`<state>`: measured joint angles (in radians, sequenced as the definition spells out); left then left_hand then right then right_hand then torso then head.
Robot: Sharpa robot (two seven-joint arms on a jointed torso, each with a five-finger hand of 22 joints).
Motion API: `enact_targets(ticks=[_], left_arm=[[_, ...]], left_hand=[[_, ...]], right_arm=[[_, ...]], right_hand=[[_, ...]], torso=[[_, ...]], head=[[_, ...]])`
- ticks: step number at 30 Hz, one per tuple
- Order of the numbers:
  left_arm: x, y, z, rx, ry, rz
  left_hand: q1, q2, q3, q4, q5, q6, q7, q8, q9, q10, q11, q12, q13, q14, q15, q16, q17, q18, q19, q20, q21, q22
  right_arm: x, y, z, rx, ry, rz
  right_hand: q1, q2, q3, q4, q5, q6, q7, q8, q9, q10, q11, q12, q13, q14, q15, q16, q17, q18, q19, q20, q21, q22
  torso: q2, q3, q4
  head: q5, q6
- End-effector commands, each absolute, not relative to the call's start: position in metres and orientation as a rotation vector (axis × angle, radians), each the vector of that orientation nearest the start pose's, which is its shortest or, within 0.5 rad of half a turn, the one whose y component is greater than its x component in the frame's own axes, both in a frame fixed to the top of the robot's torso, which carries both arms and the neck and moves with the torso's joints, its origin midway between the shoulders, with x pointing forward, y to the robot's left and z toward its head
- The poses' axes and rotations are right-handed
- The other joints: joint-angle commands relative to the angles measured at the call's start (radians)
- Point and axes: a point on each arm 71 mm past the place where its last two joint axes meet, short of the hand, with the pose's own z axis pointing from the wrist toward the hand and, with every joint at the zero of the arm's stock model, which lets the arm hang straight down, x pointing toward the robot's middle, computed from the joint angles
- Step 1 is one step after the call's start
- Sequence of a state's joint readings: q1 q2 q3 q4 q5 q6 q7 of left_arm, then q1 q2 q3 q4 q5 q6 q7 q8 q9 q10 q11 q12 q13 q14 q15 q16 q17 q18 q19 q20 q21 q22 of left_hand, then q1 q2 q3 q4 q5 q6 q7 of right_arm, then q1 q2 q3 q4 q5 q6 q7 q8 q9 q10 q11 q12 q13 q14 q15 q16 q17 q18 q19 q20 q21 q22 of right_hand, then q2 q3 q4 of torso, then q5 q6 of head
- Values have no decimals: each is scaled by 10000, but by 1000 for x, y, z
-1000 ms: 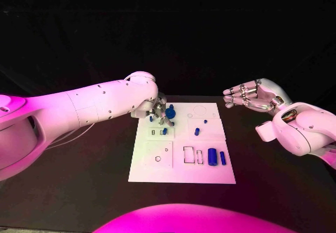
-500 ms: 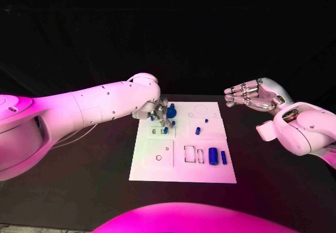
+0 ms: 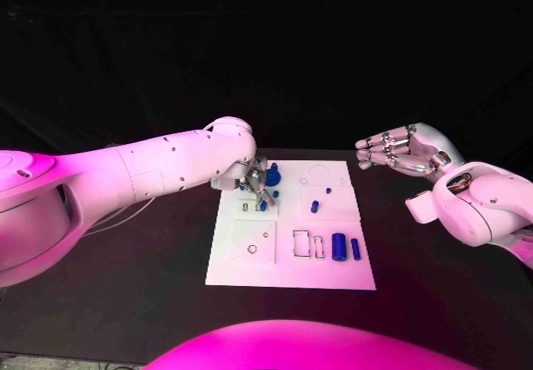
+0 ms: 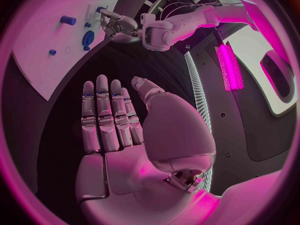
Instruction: Assemble the parts on the task board
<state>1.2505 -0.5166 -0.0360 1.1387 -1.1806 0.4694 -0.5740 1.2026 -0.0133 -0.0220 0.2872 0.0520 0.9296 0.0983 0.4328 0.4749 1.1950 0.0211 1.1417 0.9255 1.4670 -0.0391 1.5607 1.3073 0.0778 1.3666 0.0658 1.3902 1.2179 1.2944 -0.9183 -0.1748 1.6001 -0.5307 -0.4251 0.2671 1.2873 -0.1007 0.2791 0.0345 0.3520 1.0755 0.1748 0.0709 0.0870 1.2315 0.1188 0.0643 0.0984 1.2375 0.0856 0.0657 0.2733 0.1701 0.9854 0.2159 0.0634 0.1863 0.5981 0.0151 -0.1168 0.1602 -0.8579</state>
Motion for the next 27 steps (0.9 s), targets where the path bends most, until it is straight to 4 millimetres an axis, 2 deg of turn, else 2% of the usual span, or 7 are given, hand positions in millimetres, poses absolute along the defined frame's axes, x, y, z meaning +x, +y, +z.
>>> enact_targets(ticks=[1,14,20,27], left_arm=[[534,162,-233,966,25289,-1638],[533,161,-235,885,25312,-1783],[532,160,-235,871,25378,-1937],[530,159,-235,913,25470,-2064]], left_hand=[[111,-6,85,1,3,75,-28,-59,25,-69,26,-63,-10,973,29,-26,2489,-4,-76,-13,-30,-9],[442,165,389,-13,5,89,-37,-116,125,-63,12,-92,-1,975,17,-21,2495,-5,-81,-22,-27,5],[889,369,861,-69,15,78,-57,-188,209,-84,-13,-149,-17,968,-6,-34,2479,-4,-86,-38,-25,13],[975,312,976,-71,9,90,-65,-202,239,-83,-19,-163,-16,967,-8,-37,2477,-3,-92,-41,-30,7]], right_arm=[[471,-220,-175,5559,15883,12211],[472,-219,-176,5592,15865,12209],[472,-219,-178,5639,15865,12188],[473,-218,-180,5626,15905,12249]], right_hand=[[87,23,58,16,29,-2,57,-49,-14,-60,-5,45,-8,-45,12,-33,-8,158,-60,16,11,-9],[80,39,94,24,99,-4,59,-49,-15,-59,-3,51,-36,-58,17,-27,-43,161,-72,23,14,-46],[81,37,119,20,164,-4,58,-48,-15,-55,-5,55,-54,-57,14,-21,-65,162,-72,25,19,-71],[109,38,152,-1,205,-6,53,-49,-16,-56,-10,57,-72,-60,11,-19,-85,163,-73,25,22,-92]], torso=[[4,-2,-3],[12,-11,-6],[12,3,5],[9,0,12]], head=[[4,-22],[1,-51],[4,-76],[19,-86]])
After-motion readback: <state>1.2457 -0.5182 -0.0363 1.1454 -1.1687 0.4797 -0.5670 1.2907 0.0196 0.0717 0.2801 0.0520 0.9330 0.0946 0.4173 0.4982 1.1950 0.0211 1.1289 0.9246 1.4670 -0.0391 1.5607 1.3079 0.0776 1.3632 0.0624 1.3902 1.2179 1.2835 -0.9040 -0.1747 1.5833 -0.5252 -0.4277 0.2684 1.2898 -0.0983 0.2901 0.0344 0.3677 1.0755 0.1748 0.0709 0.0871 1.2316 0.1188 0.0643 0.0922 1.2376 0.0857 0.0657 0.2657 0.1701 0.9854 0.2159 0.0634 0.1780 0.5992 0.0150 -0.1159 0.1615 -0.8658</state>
